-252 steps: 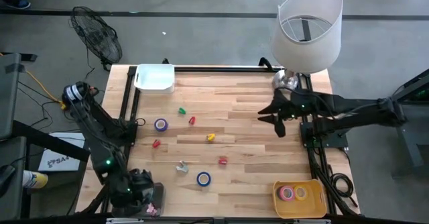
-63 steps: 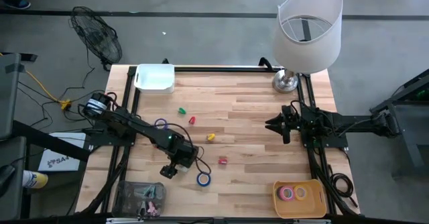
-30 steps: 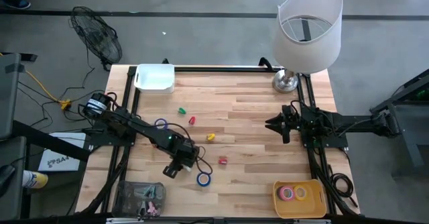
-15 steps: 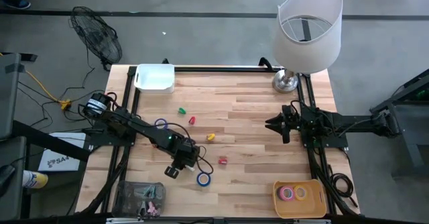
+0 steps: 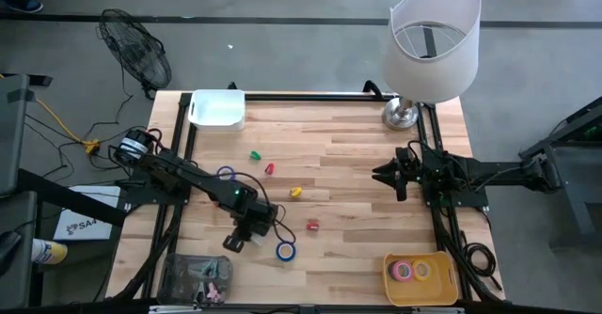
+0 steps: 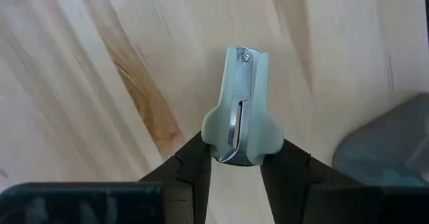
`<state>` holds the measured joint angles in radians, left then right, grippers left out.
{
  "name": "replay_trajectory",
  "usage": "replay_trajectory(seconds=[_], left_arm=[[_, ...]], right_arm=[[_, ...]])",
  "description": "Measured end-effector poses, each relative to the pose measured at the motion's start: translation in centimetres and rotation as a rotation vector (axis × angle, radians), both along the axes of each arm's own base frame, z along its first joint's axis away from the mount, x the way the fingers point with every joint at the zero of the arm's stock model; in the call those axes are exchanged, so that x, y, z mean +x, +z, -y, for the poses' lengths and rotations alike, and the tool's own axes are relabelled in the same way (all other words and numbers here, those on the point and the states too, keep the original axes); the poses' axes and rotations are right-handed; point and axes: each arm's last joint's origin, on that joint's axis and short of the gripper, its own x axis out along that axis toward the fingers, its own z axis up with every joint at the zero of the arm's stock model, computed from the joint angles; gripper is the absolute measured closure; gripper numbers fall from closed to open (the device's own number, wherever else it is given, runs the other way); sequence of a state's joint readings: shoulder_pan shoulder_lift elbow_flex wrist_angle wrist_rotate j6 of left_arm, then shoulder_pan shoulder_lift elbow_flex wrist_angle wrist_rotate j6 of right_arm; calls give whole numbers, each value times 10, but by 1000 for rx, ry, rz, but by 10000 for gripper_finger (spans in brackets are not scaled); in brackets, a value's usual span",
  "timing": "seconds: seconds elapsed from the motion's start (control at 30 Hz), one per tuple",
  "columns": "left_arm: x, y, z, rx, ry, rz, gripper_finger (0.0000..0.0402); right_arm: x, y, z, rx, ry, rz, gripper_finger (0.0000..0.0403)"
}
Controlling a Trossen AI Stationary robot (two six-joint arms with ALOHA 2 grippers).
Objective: Pick and place Stapler, Stapler remover, tape
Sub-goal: Put the gray staple remover into the black bin
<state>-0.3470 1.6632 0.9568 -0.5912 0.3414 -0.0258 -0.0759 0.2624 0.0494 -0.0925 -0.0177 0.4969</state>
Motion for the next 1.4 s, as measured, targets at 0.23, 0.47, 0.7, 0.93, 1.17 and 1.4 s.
replay_trajectory(seconds=[0.23,0.47,0.7,0.93,1.17,1.4], left_arm=[[-6,13,-2,-29,25,-4,298],[-20,38,-10,-81,71,-21,298],[-38,81,-14,-138,98,-82,298],[-49,129,-9,-155,131,-183,298],[-72,133,24,-120,106,-304,298],[-96,133,66,-121,178,-384,298]], right_arm=[[0,0,0,-4,1,-1,285],[0,0,0,-6,3,-2,285],[1,-1,0,-5,6,-14,285],[2,-3,0,-2,8,-35,285],[2,-3,0,-10,18,-30,285],[2,-3,0,-40,33,-30,285]])
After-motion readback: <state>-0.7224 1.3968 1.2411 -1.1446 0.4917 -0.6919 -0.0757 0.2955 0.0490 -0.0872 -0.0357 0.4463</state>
